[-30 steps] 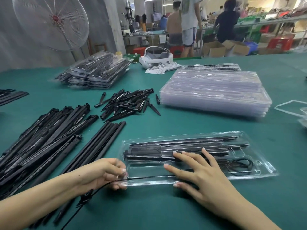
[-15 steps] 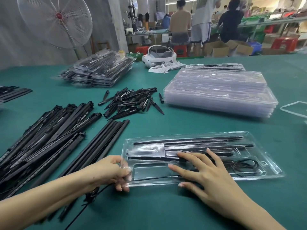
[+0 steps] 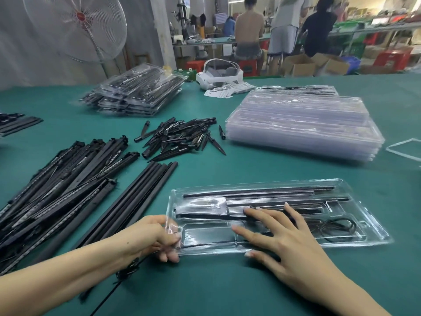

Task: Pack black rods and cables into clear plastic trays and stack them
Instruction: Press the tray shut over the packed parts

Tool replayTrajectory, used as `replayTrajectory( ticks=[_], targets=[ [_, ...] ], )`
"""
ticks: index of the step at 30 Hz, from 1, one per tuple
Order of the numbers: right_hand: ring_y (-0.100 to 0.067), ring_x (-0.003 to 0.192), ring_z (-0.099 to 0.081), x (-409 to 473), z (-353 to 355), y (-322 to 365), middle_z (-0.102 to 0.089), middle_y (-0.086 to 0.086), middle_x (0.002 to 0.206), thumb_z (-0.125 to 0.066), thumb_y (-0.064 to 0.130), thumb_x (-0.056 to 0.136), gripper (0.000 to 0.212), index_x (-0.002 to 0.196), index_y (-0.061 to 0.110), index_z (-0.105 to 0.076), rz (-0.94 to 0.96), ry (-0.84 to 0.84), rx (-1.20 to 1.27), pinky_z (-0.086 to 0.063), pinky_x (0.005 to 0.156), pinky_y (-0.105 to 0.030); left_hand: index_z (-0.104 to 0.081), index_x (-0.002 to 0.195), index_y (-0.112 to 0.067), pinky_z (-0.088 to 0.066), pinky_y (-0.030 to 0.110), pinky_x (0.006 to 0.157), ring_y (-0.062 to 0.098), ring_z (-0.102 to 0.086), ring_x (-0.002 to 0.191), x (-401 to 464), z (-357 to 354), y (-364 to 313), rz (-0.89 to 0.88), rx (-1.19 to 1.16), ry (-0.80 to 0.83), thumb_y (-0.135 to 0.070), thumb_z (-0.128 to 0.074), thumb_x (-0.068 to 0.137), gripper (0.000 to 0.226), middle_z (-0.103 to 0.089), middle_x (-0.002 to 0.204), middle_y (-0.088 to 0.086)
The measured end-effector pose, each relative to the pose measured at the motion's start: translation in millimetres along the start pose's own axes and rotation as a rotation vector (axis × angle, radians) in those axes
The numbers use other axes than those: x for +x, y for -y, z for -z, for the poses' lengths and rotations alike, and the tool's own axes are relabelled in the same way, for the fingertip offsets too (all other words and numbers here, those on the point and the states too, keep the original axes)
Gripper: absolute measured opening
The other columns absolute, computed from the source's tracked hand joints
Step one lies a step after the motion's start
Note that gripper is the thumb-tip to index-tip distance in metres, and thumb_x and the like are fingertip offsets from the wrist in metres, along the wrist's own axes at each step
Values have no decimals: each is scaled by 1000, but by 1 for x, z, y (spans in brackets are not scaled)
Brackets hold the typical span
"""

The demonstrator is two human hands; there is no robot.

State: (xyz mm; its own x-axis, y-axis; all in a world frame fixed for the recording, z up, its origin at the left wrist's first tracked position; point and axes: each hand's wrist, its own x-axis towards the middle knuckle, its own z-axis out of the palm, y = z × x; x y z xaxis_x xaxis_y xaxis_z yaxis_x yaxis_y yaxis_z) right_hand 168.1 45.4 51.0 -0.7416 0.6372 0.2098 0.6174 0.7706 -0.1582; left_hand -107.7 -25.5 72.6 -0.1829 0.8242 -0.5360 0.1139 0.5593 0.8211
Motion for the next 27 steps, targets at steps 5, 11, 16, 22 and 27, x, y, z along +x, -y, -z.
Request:
replayTrajectory(
  ticks=[5, 11, 16, 22, 27],
  targets=[
    [-14, 116, -58, 0, 3, 2, -56, 8, 134, -34, 52, 90, 43, 125, 46, -57, -10, -12, 7, -25, 99, -48, -48, 88, 0, -38, 21, 33, 25, -60, 42, 3, -6, -5, 14, 50, -61, 12, -49, 91, 12, -57, 52, 7],
    [-15, 115, -60, 2, 5, 5, -59, 6, 132, -32, 51, 90, 45, 124, 44, -59, 15, -23, -65, -43, 95, -57, -46, 66, -4, -35, 17, 34, 20, -59, 39, 7, -7, -11, 70, 115, -35, 16, -40, 91, 32, -55, 49, 6],
    [-19, 111, -63, 3, 2, 10, -64, 2, 124, -35, 55, 85, 49, 119, 37, -65, 1, -40, -146, -42, 92, -65, -53, 67, 0, -39, 17, 38, 18, -60, 44, 2, -6, -7, 46, 81, -41, 4, -48, 95, 29, -57, 51, 8],
    [-24, 111, -61, 20, 0, 29, -65, -3, 112, -54, 63, 75, 57, 112, 21, -65, 96, -158, -230, -28, 99, -63, -50, 67, -1, -36, 19, 35, 21, -60, 43, 3, -7, -11, 74, 100, -96, 8, -48, 93, 27, -56, 54, 9],
    [-19, 104, -61, 53, -14, 74, -64, 1, 109, -65, 42, 73, 49, 115, 17, -63, 334, -220, -233, -44, 99, -44, -45, 63, -4, -30, 14, 31, 20, -54, 33, 5, -10, -16, 102, 93, -83, 15, -38, 85, 31, -51, 46, 8]
  ],
)
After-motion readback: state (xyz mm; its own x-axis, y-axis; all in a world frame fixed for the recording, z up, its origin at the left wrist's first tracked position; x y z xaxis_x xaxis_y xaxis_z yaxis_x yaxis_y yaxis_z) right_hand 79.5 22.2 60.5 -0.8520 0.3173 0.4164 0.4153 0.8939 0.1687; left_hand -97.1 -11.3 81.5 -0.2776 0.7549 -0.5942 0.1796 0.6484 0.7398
